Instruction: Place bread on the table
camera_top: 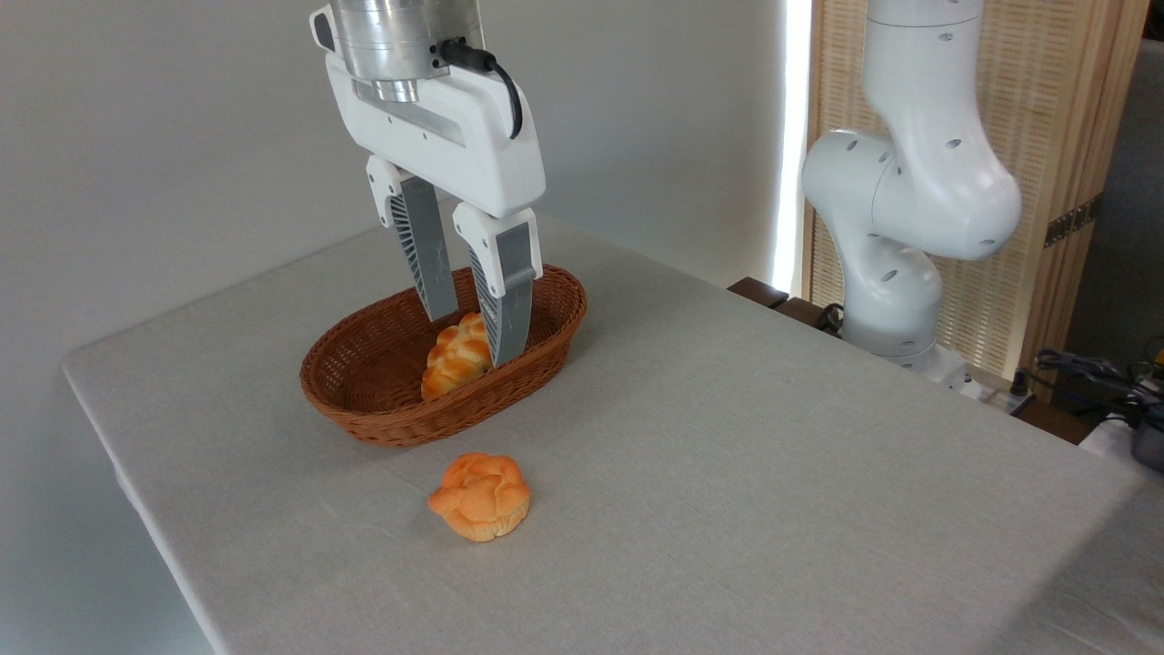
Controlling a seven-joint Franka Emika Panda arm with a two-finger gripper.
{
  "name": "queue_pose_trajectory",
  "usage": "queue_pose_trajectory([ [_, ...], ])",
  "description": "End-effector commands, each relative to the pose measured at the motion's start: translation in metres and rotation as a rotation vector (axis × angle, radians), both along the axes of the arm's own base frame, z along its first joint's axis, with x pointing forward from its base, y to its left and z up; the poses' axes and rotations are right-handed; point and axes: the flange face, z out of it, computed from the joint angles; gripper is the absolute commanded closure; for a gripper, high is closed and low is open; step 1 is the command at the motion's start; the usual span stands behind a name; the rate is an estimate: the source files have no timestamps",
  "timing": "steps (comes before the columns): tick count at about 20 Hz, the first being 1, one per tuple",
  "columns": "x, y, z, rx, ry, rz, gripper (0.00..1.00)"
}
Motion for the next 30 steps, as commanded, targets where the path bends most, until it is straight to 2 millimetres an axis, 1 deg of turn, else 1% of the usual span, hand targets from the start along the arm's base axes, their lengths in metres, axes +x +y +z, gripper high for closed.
queue_pose_trajectory([
  [1,-0.004,0.002,0.005,0.008,0.027,-0.004,0.00],
  [7,-0.004,0.003,0.005,0.008,0.028,-0.001,0.00],
  [11,-0.006,-0.001,0.005,0.001,0.028,-0.004,0.00],
  [13,-0.010,-0.003,0.006,-0.009,0.026,-0.009,0.00],
  [14,-0.018,-0.001,0.008,-0.010,0.023,-0.007,0.00],
  [17,-0.032,-0.001,0.002,-0.010,0.032,-0.013,0.00],
  [19,-0.041,-0.006,-0.001,-0.010,0.038,-0.025,0.00],
  [20,-0.050,-0.011,-0.002,-0.013,0.031,-0.045,0.00],
  [22,-0.064,-0.026,-0.013,-0.015,0.011,-0.118,0.00],
  [26,-0.073,-0.075,-0.031,-0.040,0.045,-0.210,0.00],
  [27,-0.074,-0.081,-0.038,-0.072,0.062,-0.213,0.00],
  [28,-0.078,-0.094,-0.047,-0.097,0.083,-0.229,0.00],
  [30,-0.086,-0.120,-0.065,-0.091,0.114,-0.274,0.00],
])
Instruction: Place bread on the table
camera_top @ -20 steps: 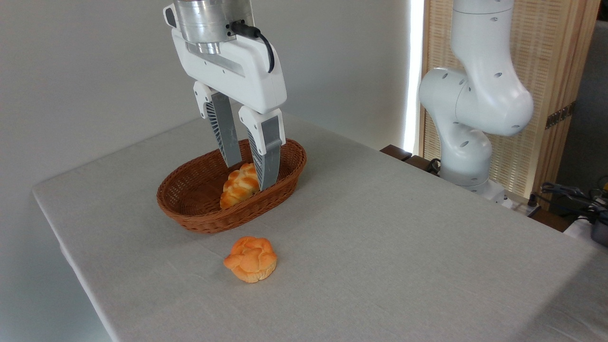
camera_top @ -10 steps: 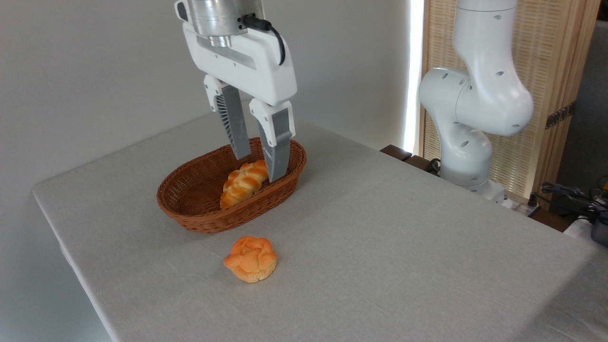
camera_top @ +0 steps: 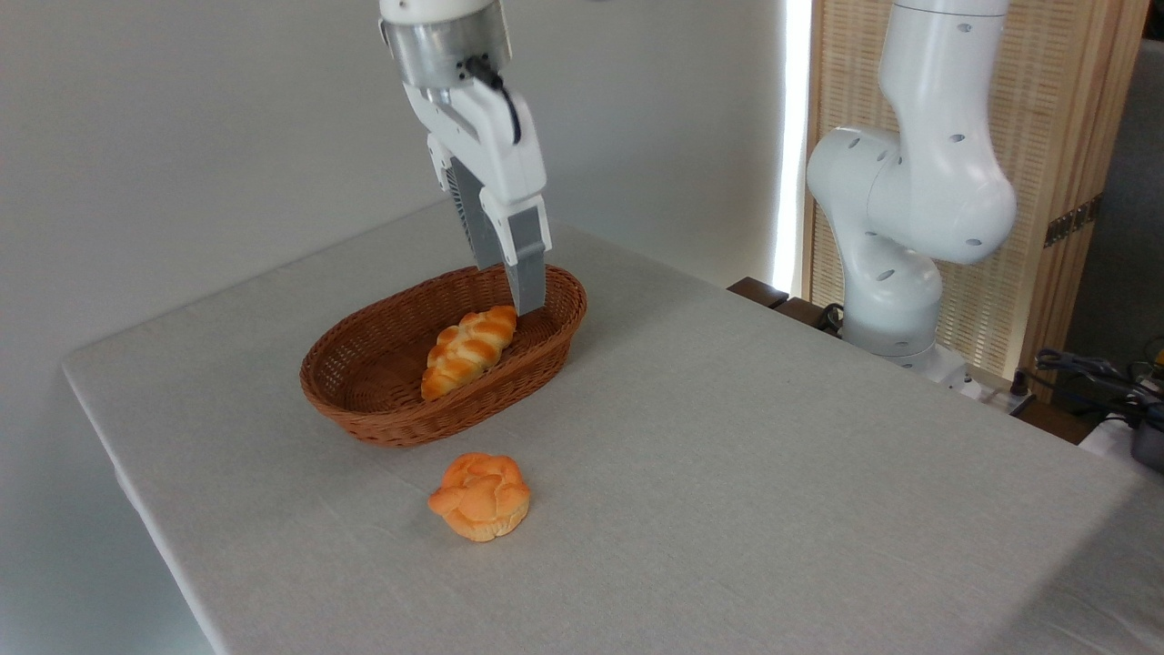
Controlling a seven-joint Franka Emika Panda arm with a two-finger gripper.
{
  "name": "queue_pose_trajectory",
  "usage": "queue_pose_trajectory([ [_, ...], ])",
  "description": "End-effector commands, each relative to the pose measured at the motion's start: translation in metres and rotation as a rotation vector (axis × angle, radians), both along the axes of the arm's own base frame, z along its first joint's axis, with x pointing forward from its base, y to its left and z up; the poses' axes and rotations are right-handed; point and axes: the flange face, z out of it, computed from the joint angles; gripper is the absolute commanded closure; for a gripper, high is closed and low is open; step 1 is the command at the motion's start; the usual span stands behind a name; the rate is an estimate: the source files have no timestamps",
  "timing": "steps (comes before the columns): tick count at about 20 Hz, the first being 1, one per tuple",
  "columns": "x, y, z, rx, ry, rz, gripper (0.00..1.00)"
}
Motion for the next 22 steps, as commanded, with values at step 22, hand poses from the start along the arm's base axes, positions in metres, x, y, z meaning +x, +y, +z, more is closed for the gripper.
queue_pose_trajectory([
  [22,-0.040,-0.130,-0.126,0.009,-0.012,-0.228,0.00],
])
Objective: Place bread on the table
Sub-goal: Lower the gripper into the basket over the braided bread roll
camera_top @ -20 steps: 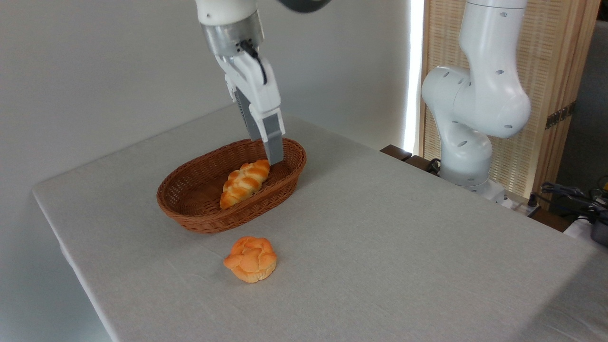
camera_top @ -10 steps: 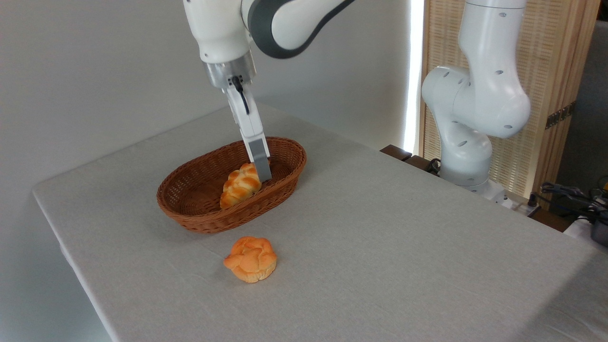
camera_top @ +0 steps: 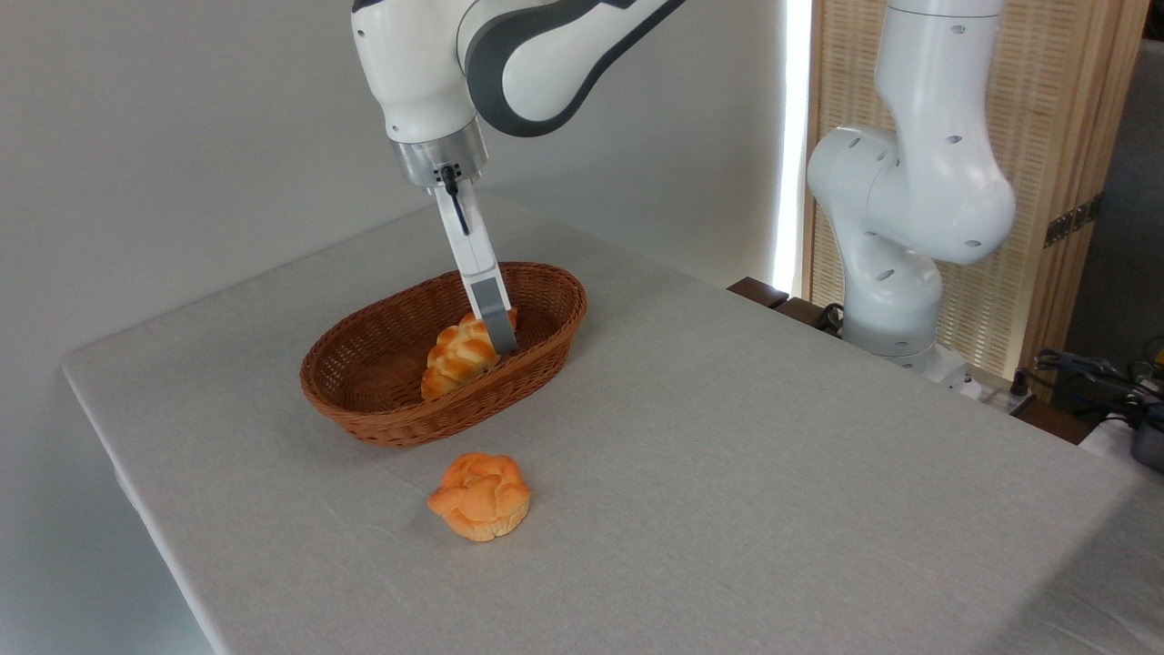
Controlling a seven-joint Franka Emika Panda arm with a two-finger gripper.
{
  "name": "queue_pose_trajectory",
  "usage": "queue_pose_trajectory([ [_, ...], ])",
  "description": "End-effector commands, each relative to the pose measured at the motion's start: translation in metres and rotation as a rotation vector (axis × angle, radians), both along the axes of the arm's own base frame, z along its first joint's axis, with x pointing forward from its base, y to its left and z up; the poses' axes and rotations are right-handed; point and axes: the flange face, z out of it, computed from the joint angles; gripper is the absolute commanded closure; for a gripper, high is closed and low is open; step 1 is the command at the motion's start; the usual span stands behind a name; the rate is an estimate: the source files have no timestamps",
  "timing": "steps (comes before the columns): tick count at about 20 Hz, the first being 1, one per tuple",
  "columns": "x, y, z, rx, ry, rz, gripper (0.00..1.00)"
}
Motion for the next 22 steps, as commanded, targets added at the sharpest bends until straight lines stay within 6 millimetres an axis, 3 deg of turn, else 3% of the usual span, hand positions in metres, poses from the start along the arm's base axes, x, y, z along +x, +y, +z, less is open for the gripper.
queue_pose_trajectory([
  [1,0.001,0.003,-0.001,-0.025,-0.007,0.014,0.00],
  [10,0.008,-0.003,-0.013,-0.082,-0.009,0.208,0.00],
  [22,0.000,-0.014,-0.043,-0.078,-0.013,0.201,0.00],
])
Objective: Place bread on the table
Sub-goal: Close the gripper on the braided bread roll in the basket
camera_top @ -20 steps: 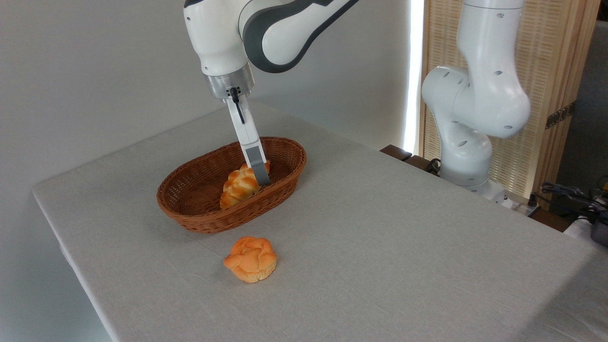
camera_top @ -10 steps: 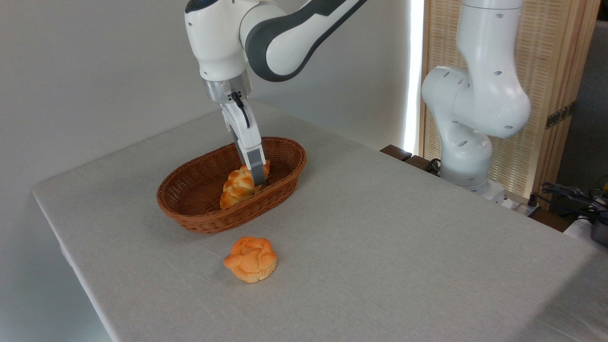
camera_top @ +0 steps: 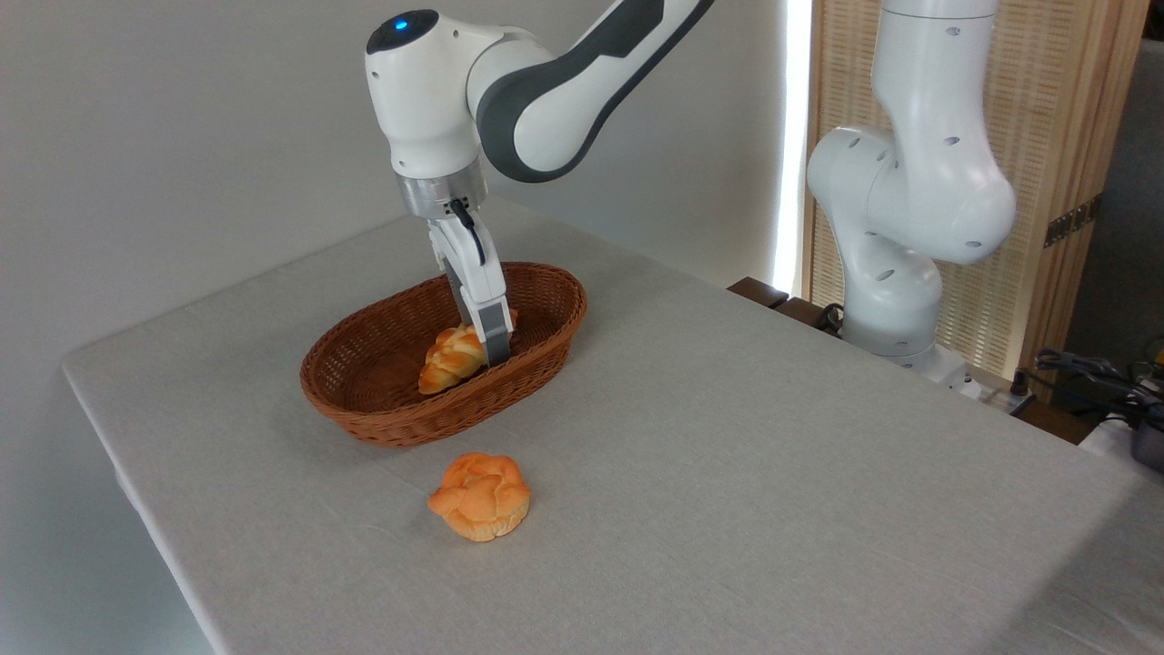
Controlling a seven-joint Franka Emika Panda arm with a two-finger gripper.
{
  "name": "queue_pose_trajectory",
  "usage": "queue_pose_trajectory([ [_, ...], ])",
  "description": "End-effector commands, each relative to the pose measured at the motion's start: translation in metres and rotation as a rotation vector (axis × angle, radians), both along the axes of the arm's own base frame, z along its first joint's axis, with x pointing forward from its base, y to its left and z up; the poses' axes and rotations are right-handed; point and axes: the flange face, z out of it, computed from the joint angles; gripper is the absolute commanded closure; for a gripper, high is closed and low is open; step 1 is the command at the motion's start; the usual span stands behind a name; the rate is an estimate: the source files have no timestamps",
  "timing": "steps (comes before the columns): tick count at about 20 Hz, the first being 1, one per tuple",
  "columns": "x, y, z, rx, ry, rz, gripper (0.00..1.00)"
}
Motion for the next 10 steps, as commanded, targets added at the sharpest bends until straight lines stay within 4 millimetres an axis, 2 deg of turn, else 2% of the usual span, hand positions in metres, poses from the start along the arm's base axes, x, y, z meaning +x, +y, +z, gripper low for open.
queue_pose_trajectory([
  [1,-0.0005,-0.0020,-0.0090,-0.017,0.002,0.024,0.00],
  [5,-0.0001,-0.0022,-0.0090,-0.017,0.002,0.021,0.03],
  [7,-0.0001,-0.0018,-0.0108,-0.009,0.005,0.016,0.10],
  [8,-0.0003,-0.0019,-0.0109,-0.010,0.007,0.020,0.10],
  [9,-0.0003,-0.0019,-0.0109,-0.010,0.007,0.020,0.14],
  [10,-0.0003,-0.0019,-0.0109,-0.010,0.007,0.019,0.23],
])
